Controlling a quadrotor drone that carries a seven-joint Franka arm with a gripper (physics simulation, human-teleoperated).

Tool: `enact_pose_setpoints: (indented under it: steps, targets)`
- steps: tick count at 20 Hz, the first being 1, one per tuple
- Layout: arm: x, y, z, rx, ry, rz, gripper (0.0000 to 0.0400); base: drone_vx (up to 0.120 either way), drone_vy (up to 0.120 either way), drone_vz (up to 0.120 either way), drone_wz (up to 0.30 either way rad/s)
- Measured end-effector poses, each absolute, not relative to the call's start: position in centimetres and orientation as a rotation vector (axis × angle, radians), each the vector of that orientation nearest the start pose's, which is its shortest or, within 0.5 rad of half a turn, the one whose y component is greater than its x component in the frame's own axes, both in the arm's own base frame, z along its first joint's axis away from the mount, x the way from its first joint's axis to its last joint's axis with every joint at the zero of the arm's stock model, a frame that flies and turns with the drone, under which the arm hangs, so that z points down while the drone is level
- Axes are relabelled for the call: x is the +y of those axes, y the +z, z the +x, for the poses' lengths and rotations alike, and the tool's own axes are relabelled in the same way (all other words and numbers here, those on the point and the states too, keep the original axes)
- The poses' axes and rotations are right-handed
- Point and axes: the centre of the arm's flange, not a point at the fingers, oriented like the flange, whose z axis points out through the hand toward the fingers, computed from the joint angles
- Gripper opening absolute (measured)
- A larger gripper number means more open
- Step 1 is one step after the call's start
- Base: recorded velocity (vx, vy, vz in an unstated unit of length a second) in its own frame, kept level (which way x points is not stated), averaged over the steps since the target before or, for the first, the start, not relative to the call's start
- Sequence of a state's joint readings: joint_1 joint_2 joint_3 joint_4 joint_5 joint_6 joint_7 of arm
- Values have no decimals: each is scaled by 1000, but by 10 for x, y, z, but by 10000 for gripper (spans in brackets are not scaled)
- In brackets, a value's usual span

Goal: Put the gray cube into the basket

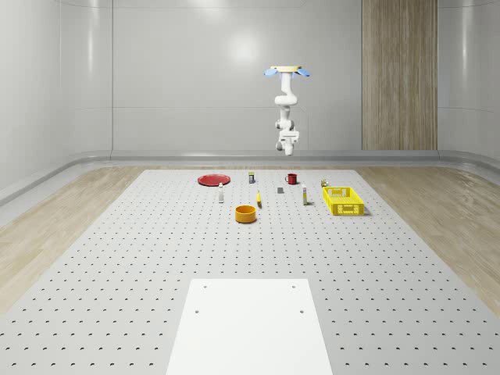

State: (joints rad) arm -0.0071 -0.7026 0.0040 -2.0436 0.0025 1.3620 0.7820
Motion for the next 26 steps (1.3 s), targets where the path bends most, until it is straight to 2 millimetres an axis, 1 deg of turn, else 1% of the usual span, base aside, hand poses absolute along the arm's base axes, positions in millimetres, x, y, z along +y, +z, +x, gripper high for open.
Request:
enact_pose_setpoints:
  steps: [22, 26]
  targets:
    - [1, 691, 303, 1200, -60, -2896, 400, 120, -120, 0, 0]
    - [2, 691, 302, 1202, -69, -2902, 400, 120, 0, 0, 0]
